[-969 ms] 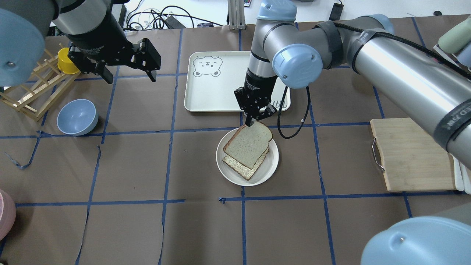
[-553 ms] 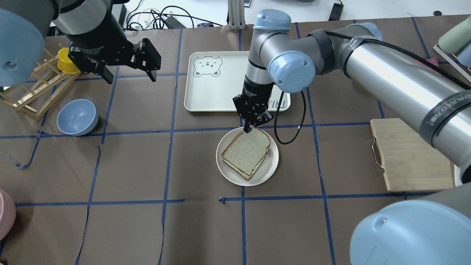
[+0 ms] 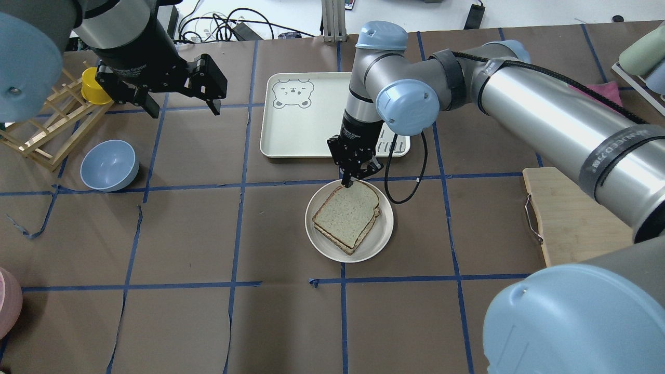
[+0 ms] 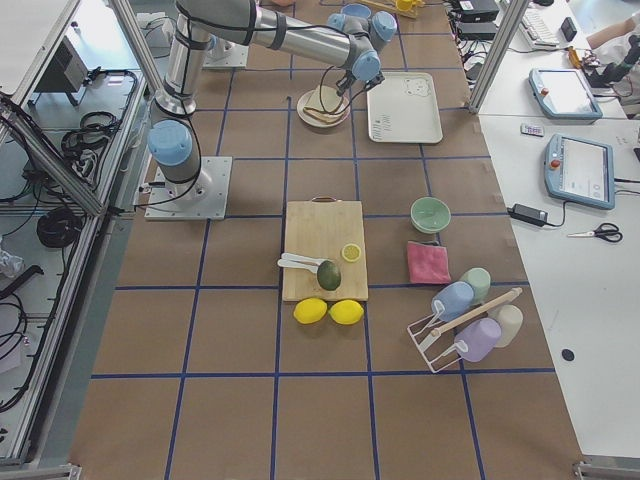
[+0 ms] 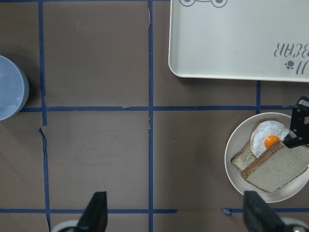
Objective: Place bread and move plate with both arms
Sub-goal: 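Lower the bread onto the egg and open the right gripper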
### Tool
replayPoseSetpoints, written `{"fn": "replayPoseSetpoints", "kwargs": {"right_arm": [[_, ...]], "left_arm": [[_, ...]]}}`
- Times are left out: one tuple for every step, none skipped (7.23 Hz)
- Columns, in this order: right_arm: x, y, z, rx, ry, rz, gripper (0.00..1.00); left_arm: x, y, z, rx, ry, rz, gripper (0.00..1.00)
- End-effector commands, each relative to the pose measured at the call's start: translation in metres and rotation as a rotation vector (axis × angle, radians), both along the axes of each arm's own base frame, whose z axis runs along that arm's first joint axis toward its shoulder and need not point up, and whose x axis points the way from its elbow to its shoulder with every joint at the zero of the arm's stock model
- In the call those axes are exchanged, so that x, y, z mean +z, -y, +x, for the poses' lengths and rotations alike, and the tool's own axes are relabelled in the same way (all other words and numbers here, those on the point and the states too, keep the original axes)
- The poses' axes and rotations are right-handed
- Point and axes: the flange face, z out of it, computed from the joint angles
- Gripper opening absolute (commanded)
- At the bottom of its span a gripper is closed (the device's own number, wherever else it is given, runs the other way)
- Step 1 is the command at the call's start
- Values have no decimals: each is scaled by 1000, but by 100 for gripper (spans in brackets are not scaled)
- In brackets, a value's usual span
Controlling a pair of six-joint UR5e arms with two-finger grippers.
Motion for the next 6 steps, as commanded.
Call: {"fn": "replayPoseSetpoints", "kwargs": {"right_arm": [[-4, 9, 2, 2, 10, -55, 62], [-2, 8, 1, 4, 8, -56, 72], [14, 13, -3, 1, 1, -87, 73], [45, 13, -16, 50, -50, -156, 74], [73, 6, -29, 198, -89, -231, 84], [106, -6, -47, 327, -133, -265, 99]], "left_arm": [[0, 0, 0, 0, 0, 0, 100], [0, 0, 0, 0, 1, 0, 100], [0, 0, 0, 0, 1, 0, 100], [0, 0, 0, 0, 1, 0, 100], [0, 0, 0, 0, 0, 0, 100], [-2, 1, 0, -2, -1, 5, 100]]}}
